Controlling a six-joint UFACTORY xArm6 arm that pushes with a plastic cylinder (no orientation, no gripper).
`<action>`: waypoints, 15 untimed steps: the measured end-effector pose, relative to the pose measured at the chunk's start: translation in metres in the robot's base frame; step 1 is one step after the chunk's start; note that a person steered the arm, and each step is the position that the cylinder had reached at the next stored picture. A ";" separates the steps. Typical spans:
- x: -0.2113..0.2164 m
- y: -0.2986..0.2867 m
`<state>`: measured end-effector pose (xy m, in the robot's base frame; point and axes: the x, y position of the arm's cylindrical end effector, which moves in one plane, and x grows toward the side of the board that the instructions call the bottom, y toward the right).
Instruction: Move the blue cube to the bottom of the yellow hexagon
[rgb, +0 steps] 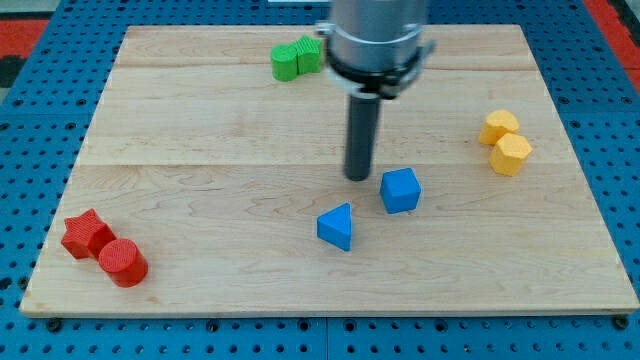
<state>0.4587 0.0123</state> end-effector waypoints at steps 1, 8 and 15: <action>0.006 0.020; 0.072 0.109; 0.044 0.254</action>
<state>0.5031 0.2666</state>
